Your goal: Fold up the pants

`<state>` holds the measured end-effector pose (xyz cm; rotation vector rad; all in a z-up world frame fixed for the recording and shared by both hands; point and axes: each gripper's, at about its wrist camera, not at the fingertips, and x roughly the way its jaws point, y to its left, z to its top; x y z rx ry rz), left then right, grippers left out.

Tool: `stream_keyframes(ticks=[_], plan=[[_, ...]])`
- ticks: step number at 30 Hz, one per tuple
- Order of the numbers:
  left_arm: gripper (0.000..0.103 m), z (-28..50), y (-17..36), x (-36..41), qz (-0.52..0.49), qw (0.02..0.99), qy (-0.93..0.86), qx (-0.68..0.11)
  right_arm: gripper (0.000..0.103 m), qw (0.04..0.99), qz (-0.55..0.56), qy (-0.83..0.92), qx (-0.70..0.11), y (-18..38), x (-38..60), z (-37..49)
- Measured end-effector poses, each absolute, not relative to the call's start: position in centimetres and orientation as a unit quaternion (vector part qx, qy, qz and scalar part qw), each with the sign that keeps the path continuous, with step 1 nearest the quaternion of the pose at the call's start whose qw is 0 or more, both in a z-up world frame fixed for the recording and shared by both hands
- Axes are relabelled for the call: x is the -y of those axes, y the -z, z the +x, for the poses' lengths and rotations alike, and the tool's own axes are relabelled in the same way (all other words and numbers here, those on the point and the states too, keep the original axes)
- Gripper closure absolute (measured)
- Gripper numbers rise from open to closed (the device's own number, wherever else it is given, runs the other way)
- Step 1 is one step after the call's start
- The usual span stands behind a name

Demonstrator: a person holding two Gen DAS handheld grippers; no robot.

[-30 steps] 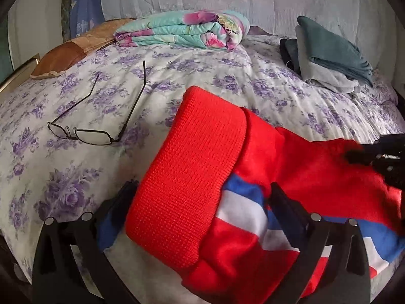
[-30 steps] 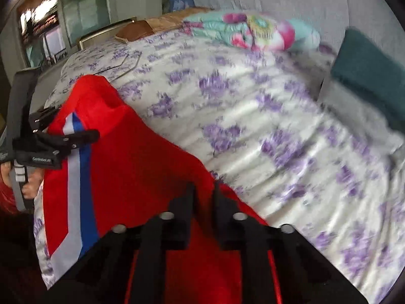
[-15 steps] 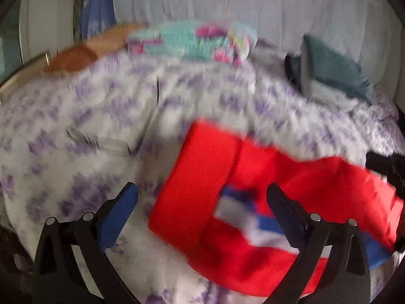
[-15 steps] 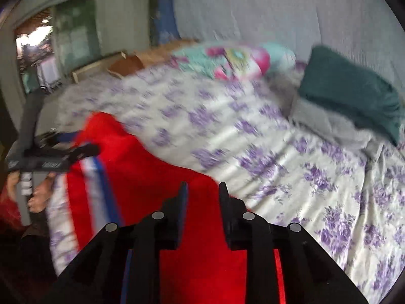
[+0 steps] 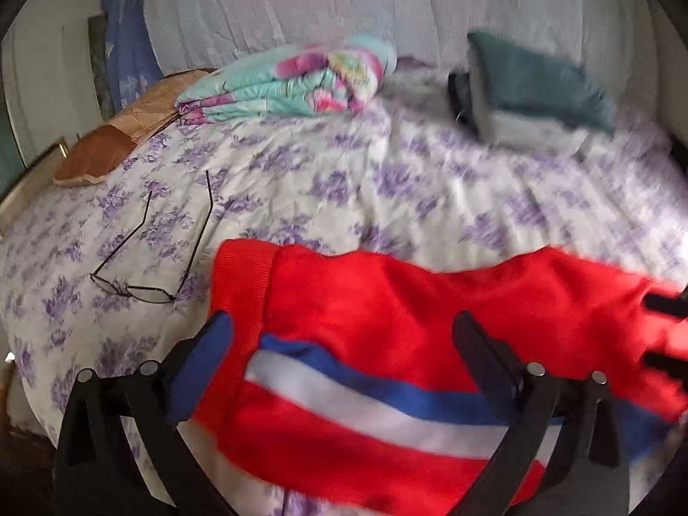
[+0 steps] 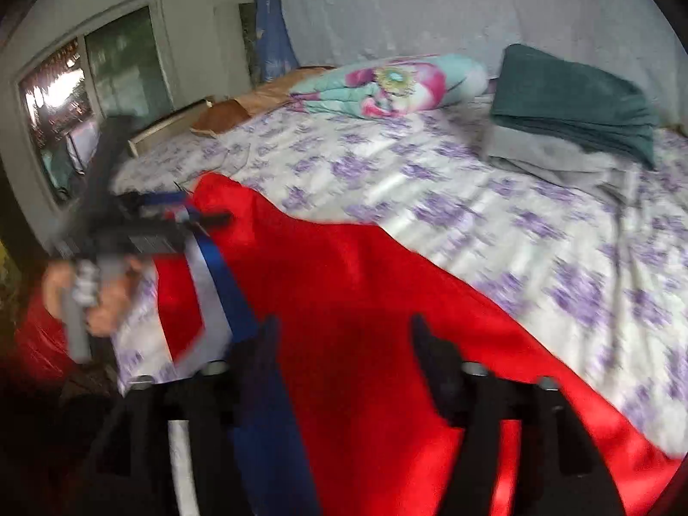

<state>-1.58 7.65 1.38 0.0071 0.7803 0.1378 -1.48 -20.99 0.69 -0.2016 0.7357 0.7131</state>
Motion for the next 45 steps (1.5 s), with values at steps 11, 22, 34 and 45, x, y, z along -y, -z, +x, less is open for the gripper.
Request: stream_keyframes(ticks=[11,22,34,45], plan=[[0.004,-3.8,-0.9,-8.7,-0.054,0.913,-0.057,-0.4,0.022,0.92,-0.027,-0.244,-0.305,-3.2,30.9,-6.5],[0.004,-2.9,1.5,0.1,0.045,0.901,-0.009,-0.431,0.008,0.923,0.024,-0.14,-0.357,-0.2,41.6,-9.4],[0.005,-6.3,3.1,-4.8,0.001,0.93,-0.038,-0.366,0.003,0.912,0.244,-0.056,-0.327,3.4,53.5,-11.3],[0.005,-6.6,3.5,-5.6,-0.021,0.933,-0.019,-0.359,0.078,0.888,0.365,-0.085,-0.265,4.5,55.5,-8.3]])
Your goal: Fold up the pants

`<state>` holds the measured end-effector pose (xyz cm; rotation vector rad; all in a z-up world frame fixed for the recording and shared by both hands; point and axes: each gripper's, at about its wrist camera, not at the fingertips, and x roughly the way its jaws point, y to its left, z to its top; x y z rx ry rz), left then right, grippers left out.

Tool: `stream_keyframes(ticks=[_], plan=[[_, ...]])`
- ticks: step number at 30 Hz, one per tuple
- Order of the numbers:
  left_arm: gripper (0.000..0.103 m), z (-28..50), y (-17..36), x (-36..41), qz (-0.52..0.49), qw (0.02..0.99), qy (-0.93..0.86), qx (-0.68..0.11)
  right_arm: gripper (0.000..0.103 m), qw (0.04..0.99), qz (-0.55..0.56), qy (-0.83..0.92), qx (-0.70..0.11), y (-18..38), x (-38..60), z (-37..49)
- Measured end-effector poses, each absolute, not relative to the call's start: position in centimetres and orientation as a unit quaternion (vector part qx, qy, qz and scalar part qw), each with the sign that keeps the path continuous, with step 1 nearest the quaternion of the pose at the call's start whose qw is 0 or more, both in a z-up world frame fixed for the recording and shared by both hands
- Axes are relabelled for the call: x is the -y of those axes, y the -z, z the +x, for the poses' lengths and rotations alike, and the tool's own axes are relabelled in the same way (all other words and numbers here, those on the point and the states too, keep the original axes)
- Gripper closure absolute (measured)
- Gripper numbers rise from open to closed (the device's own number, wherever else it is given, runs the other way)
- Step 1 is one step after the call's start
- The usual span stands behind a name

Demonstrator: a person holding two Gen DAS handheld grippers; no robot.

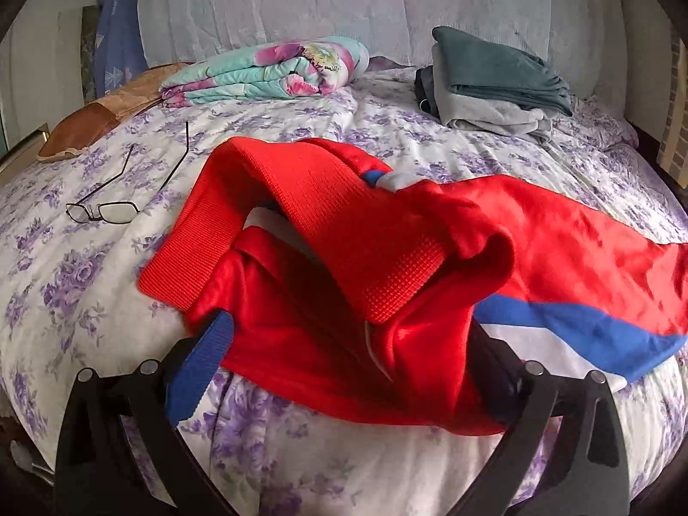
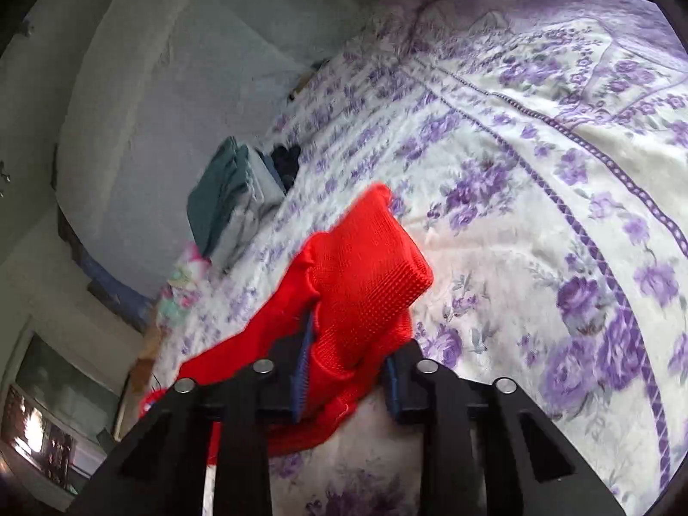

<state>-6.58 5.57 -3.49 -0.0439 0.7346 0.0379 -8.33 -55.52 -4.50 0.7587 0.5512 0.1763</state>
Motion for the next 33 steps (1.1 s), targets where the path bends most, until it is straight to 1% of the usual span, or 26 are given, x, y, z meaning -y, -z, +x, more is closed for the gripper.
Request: stream_keyframes(ticks=[2,3,8,11,13,15,16,17,18,19,21,23,25,27,28,30,31,32,33], plan=[[0.005,-6.6,3.5,-5.5,-0.022,0.933,-0.019,-0.36,0.079,0.906,0.339,-0.082,-0.239,2.9,54.0,-9.3],[0.005,-6.5,3.5,-5.5,-0.022,0.932,-0.02,-0.36,0.079,0.922,0.304,-0.078,-0.226,1.6,52.5,-9.6],[0.005,-7.8,2.5,-5.6,-0.016,0.933,-0.03,-0.359,0.079,0.974,0.074,-0.102,-0.191,-4.8,41.2,-9.6],[0.005,-9.7,0.9,-6.5,-0.024,0.941,-0.033,-0.336,0.079,0.968,-0.016,-0.158,-0.197,-5.8,33.8,-8.1],[0.005,-10.6,0.1,-7.3,-0.034,0.944,-0.035,-0.327,0.078,0.95,-0.06,-0.204,-0.23,-4.4,28.7,-6.4],[0.005,-11.0,-0.3,-8.3,-0.048,0.94,-0.028,-0.336,0.069,0.919,-0.109,-0.243,-0.289,-1.2,24.1,-4.7],[0.005,-10.9,-0.3,-8.8,-0.056,0.937,-0.025,-0.343,0.061,0.894,-0.133,-0.269,-0.334,1.5,21.7,-3.7],[0.005,-11.0,-0.1,-9.4,-0.066,0.934,-0.025,-0.351,0.051,0.889,-0.151,-0.268,-0.34,2.4,20.9,-4.0],[0.005,-11.2,0.0,-9.8,-0.069,0.932,-0.03,-0.356,0.042,0.889,-0.188,-0.258,-0.329,2.3,19.9,-4.6],[0.005,-11.3,0.3,-10.4,-0.071,0.929,-0.039,-0.36,0.038,0.89,-0.191,-0.27,-0.315,1.3,19.8,-5.4],[0.005,-11.4,0.7,-11.0,-0.084,0.925,-0.036,-0.37,0.037,0.891,-0.153,-0.303,-0.301,-0.6,20.8,-6.5],[0.005,-11.0,1.1,-11.6,-0.129,0.912,0.003,-0.388,0.037,0.902,-0.129,-0.304,-0.277,-2.6,22.1,-7.0],[0.005,-10.8,1.2,-11.7,-0.167,0.904,0.036,-0.392,0.035,0.923,-0.112,-0.274,-0.247,-3.7,23.8,-6.9],[0.005,-10.6,1.1,-11.5,-0.192,0.896,0.056,-0.395,0.033,0.936,-0.096,-0.232,-0.245,-3.5,25.1,-5.9],[0.005,-10.6,1.0,-11.3,-0.201,0.895,0.059,-0.394,0.032,0.936,-0.102,-0.204,-0.267,-2.3,25.2,-4.6],[0.005,-10.4,0.0,-10.4,-0.207,0.898,0.068,-0.384,0.024,0.917,-0.123,-0.183,-0.332,1.1,24.6,-2.3],[0.005,-10.2,-0.5,-9.8,-0.201,0.899,0.075,-0.381,0.023,0.909,-0.106,-0.195,-0.352,1.6,24.9,-1.6],[0.005,-9.4,-1.1,-8.5,-0.186,0.9,0.088,-0.383,0.014,0.915,-0.08,-0.202,-0.341,0.9,25.8,-1.7],[0.005,-8.6,-1.2,-7.5,-0.178,0.898,0.099,-0.389,0.009,0.918,-0.06,-0.205,-0.333,0.6,26.5,-1.8]])
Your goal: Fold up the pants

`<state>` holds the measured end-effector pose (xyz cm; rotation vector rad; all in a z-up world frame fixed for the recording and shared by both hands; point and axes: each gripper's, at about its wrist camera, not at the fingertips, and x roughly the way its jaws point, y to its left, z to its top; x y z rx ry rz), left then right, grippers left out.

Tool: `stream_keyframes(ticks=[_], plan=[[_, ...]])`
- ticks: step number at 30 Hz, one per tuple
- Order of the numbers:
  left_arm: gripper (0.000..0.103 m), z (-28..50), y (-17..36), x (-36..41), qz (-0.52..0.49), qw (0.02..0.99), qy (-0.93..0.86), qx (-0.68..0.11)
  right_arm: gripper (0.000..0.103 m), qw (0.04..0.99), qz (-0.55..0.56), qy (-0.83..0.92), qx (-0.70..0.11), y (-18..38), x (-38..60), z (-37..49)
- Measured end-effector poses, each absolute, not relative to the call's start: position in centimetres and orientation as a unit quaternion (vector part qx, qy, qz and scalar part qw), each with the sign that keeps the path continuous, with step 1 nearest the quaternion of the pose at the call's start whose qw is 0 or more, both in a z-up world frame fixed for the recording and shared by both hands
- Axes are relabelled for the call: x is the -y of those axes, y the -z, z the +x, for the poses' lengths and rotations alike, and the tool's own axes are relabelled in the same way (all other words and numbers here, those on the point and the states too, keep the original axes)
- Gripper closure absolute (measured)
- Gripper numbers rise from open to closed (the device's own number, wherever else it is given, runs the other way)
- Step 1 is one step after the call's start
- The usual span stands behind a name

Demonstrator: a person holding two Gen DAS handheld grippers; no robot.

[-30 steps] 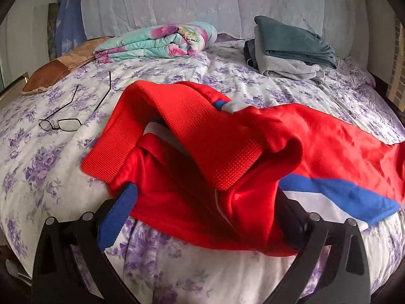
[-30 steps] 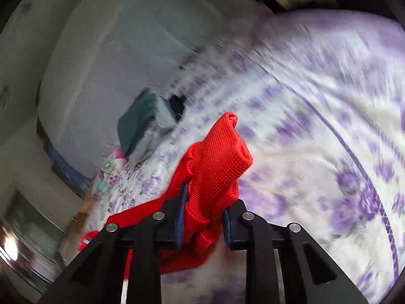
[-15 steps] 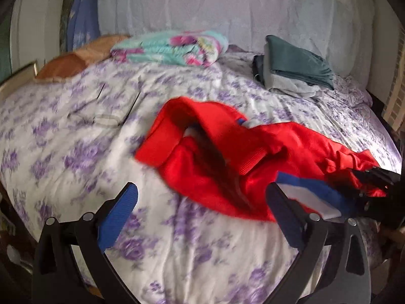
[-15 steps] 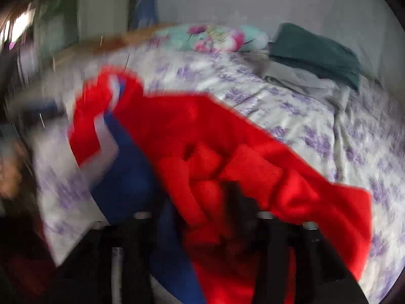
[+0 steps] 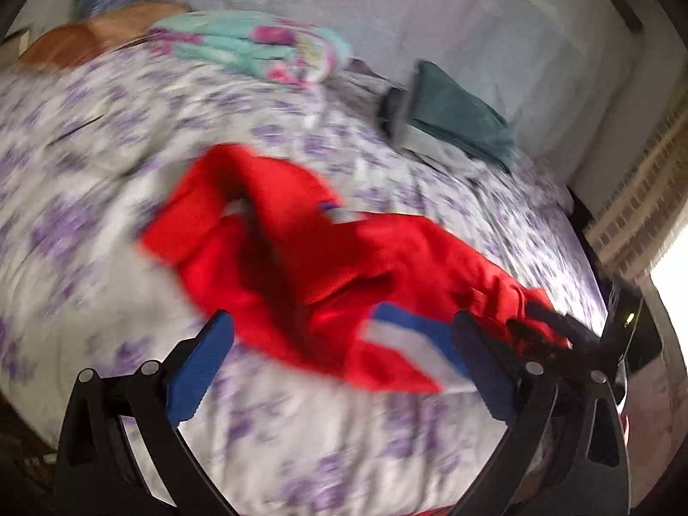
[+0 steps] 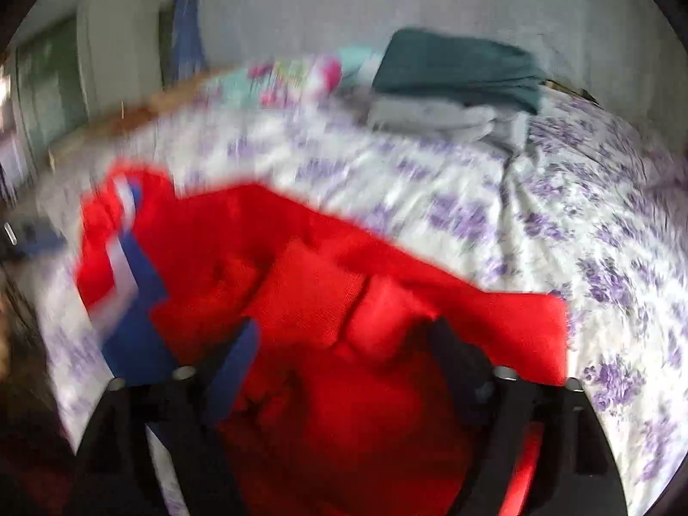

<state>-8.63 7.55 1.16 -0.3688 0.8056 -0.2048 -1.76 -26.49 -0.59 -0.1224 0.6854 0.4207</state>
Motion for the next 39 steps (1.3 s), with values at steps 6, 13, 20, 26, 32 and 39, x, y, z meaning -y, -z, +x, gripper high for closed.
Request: stream_keyframes(ticks=[6,13,20,26,32,39], plan=[[0.039,-4.1,0.1,-7.8,-0.216,0.886,0.056,-0.407,0.007,0.909,-0.029,-0.214,-0.355,0.7,27.4,-1.4],[0.054,-5.9,-0.6,-17.0,-0.274,0.889,-0.048,-0.364,0.007,0.907,-0.022,-0.223,-0.356,1.5,27.4,-0.9],[0.03,-8.8,-0.6,-14.2,-0.166,0.909,-0.103,-0.368,0.006,0.907,-0.022,-0.222,-0.357,1.4,27.3,-0.9],[0.007,-10.8,-5.7,-9.1,-0.042,0.959,-0.112,-0.256,0.004,0.907,-0.026,-0.219,-0.359,1.5,27.1,-0.8],[0.004,-1.4,0.7,-6.7,0.07,0.91,-0.121,-0.39,0.003,0.906,-0.024,-0.221,-0.359,1.5,27.2,-0.7],[0.004,-1.3,0.5,-8.9,0.016,0.905,-0.137,-0.403,0.003,0.905,-0.017,-0.223,-0.363,1.7,27.3,-0.6]])
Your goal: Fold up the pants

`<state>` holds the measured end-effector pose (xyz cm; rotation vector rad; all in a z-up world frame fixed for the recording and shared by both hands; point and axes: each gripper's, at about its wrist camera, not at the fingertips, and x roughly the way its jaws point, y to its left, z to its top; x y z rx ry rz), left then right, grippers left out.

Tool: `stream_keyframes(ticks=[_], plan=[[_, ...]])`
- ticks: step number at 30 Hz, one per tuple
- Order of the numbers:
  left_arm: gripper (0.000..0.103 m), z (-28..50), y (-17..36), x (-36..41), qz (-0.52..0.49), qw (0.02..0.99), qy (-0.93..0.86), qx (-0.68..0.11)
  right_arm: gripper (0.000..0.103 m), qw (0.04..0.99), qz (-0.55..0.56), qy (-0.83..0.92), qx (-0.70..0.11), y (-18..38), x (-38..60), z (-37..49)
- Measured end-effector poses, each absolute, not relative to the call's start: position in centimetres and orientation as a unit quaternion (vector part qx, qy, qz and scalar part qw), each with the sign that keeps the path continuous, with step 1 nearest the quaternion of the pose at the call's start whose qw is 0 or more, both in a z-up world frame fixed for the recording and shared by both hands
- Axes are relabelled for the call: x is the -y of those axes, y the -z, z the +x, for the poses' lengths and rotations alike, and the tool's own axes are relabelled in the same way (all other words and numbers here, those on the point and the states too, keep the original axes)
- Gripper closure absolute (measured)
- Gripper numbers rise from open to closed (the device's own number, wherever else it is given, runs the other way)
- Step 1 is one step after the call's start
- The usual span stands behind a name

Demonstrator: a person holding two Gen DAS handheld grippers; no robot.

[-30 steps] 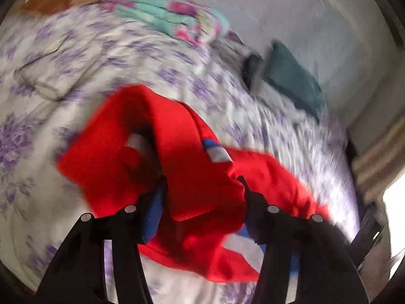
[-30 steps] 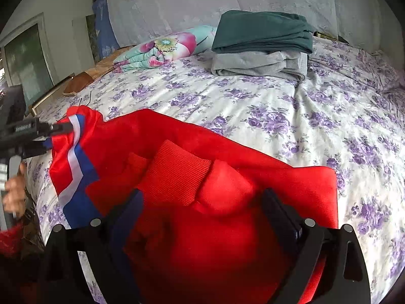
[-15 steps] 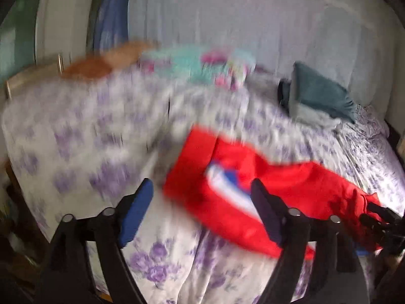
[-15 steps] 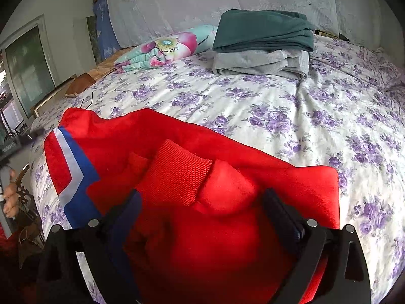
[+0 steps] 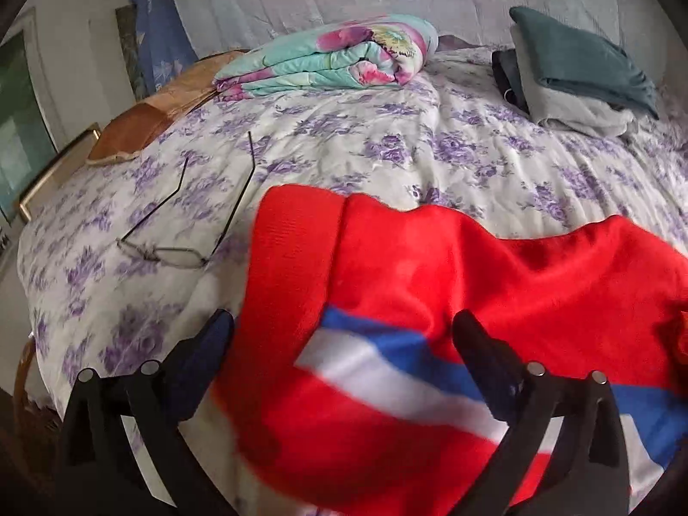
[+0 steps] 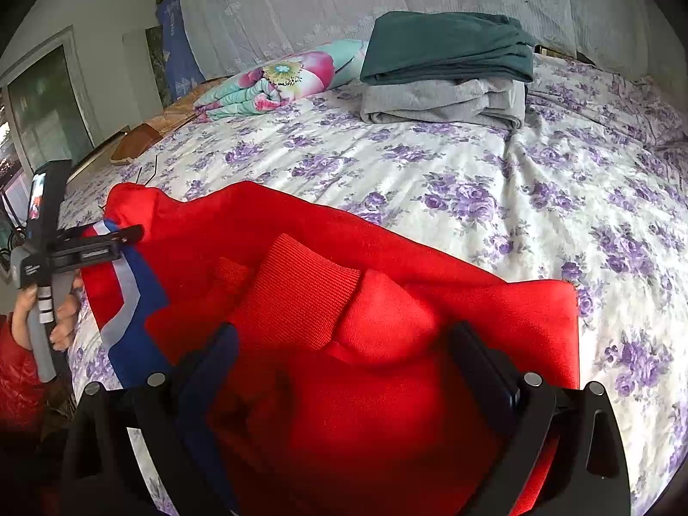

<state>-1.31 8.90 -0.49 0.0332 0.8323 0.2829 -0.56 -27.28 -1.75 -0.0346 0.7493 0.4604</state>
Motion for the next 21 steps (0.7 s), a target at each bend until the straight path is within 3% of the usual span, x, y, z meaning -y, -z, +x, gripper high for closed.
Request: stream_keyframes(ticks=[6,21], plan=[[0.004,-4.9,-0.8,-8.7,0.023,0.917,-0.15,-0.37,0.003,0.905,-0.017,-0.223,-0.363,1.7,27.3,-0.6],[0.004,-5.0,2.6,-9.5,-0.007,0.905,-0.146,-0.4,0.003,0.904,-0.016,-0.223,-0.364,1.7,27.3,-0.5]])
